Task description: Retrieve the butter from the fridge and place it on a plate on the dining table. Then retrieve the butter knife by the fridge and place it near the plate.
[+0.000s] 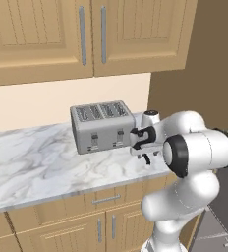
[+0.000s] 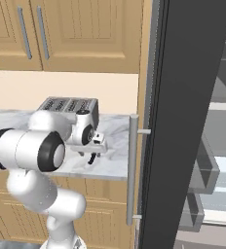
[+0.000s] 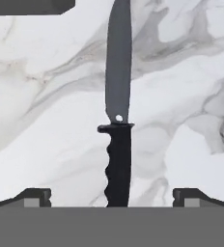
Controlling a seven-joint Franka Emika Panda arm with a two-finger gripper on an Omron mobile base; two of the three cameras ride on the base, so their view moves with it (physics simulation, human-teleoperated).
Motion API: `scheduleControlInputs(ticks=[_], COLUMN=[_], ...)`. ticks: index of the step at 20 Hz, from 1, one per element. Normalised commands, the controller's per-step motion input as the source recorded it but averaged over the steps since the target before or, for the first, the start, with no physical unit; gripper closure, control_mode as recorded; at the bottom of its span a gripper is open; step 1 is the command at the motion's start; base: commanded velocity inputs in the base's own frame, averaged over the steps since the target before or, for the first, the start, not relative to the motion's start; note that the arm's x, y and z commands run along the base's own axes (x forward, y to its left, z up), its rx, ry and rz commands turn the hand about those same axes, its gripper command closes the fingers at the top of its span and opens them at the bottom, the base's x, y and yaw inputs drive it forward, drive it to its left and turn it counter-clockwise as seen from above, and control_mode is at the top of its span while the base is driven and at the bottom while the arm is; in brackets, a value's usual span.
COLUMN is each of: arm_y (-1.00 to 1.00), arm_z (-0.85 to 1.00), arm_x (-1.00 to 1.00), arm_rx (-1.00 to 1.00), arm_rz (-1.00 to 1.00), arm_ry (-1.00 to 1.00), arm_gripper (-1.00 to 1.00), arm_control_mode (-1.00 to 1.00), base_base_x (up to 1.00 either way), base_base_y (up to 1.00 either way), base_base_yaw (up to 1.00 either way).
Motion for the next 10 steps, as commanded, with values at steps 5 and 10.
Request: scheduleControlInputs(ticks=[5,10], arm_y=[0.0,-0.01], arm_z=[-0.49,-0.34], arm_x=[0.24,0.05], arm_rx=[0.02,0.03], arm_rz=[0.0,0.0], arm_ry=[0.0,0.0], arm_gripper=[-1.0,-1.0], arm_control_mode=[-1.0,-1.0], base_base_x=[0.0,0.0], base_base_y=[0.0,0.0], base_base_yaw=[0.0,0.0])
